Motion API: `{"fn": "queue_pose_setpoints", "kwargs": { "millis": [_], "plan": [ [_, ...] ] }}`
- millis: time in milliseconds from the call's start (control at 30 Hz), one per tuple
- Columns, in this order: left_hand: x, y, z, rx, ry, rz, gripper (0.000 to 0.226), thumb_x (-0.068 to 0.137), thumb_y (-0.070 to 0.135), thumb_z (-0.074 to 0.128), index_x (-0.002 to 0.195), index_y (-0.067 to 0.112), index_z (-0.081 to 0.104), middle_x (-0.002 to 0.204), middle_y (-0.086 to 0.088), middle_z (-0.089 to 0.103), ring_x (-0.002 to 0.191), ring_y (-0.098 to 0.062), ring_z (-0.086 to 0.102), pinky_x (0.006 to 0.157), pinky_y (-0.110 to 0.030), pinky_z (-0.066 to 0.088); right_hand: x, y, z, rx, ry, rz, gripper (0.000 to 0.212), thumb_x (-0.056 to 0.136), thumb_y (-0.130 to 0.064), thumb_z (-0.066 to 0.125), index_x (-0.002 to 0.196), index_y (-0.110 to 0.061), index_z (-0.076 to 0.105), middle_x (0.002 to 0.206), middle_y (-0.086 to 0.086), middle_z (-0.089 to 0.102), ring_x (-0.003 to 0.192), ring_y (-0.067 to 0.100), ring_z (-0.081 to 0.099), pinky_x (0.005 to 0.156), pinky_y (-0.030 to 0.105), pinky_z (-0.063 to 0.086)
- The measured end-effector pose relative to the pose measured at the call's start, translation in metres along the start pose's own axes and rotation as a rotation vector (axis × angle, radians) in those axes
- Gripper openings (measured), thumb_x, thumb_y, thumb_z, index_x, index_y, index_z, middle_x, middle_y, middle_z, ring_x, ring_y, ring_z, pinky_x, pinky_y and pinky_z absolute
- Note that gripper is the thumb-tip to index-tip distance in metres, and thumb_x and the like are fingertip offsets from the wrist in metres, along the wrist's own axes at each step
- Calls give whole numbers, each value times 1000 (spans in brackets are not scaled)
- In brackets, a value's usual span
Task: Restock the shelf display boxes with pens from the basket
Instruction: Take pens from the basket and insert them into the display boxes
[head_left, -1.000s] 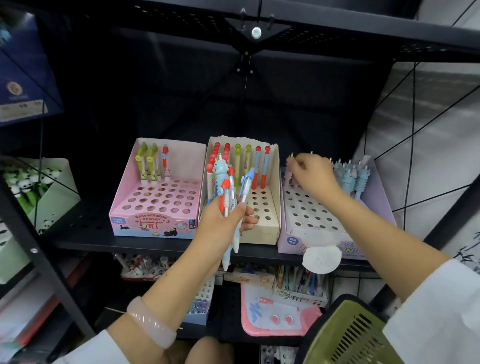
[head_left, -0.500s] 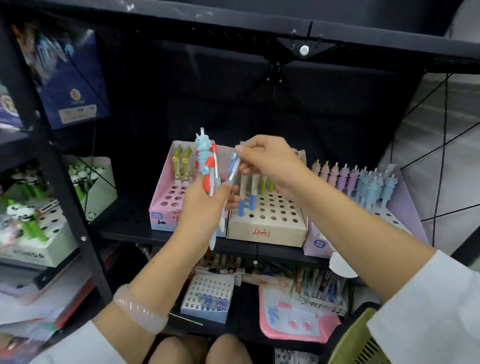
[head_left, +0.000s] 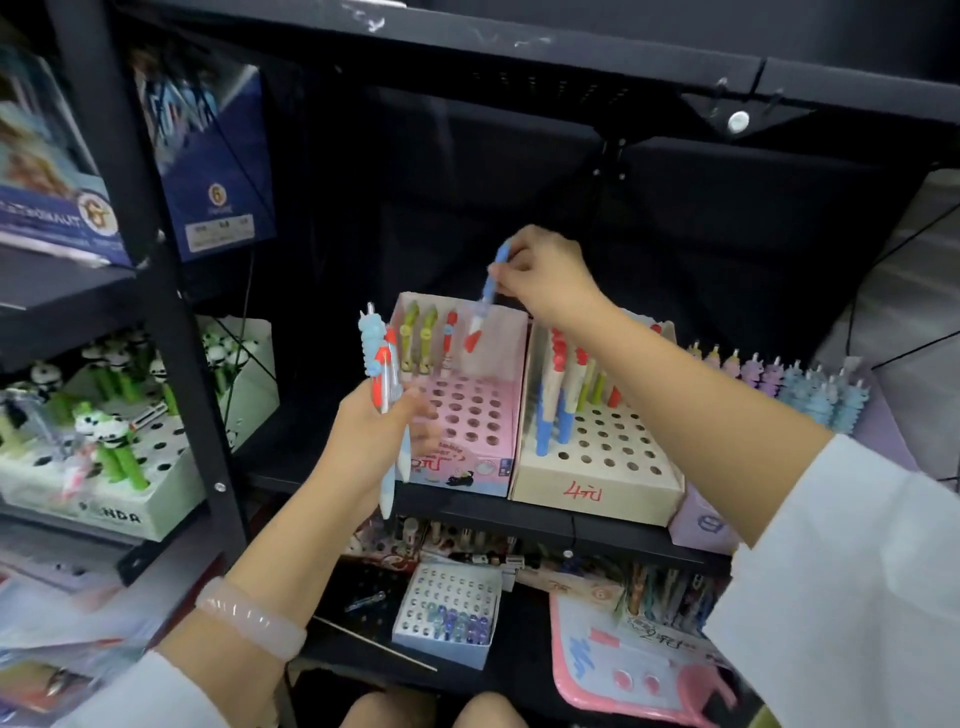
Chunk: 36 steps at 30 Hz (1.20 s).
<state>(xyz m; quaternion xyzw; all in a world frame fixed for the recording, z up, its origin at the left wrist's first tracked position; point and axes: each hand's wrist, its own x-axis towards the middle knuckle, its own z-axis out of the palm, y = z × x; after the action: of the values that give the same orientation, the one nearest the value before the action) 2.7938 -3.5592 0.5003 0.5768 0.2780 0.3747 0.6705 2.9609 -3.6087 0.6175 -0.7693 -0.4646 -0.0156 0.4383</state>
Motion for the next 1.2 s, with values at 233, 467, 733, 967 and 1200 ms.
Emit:
{"fn": "queue_pose_setpoints", "kwargs": {
  "millis": [233, 467, 733, 967, 1200],
  "plan": [
    [6, -4, -12, -17, -85, -21, 12, 95, 20, 51, 93, 12, 60, 62, 1, 54, 48, -7, 50, 48, -18, 46, 24, 29, 13, -287, -125, 111, 10, 88, -20, 61, 93, -12, 59, 95, 7, 65, 79, 18, 65, 72, 29, 54],
    [8, -8, -11, -25, -107, 2, 10, 96, 19, 47, 101, 14, 54, 65, 0, 57, 49, -7, 52, 51, -19, 48, 29, 33, 17, -236, -162, 134, 8, 88, -18, 62, 90, -11, 59, 88, 6, 67, 72, 11, 66, 69, 25, 55],
    [8, -10, -15, -26, -127, 50, 11, 93, 18, 54, 96, 17, 64, 74, 1, 71, 65, -10, 64, 64, -25, 53, 30, 23, 27, -722, -431, 105, 17, 89, -24, 60, 88, -9, 66, 72, 3, 64, 66, 15, 60, 67, 27, 50],
    [5, -7, -12, -103, -46, 61, 7, 88, 12, 61, 92, 14, 66, 74, -1, 73, 62, -9, 66, 59, -20, 53, 10, 10, 24, -441, -282, -163, 25, 90, -32, 58, 100, -11, 67, 85, 0, 66, 84, 16, 65, 71, 24, 53],
    [-2, -2, -1, -172, -23, 50, 7, 88, 16, 60, 87, 13, 66, 64, 4, 71, 57, -5, 66, 53, -14, 51, -14, -2, 24, 205, -631, -2, 22, 94, -16, 55, 97, 4, 64, 80, 8, 67, 64, 4, 63, 60, 13, 51]
  ]
}}
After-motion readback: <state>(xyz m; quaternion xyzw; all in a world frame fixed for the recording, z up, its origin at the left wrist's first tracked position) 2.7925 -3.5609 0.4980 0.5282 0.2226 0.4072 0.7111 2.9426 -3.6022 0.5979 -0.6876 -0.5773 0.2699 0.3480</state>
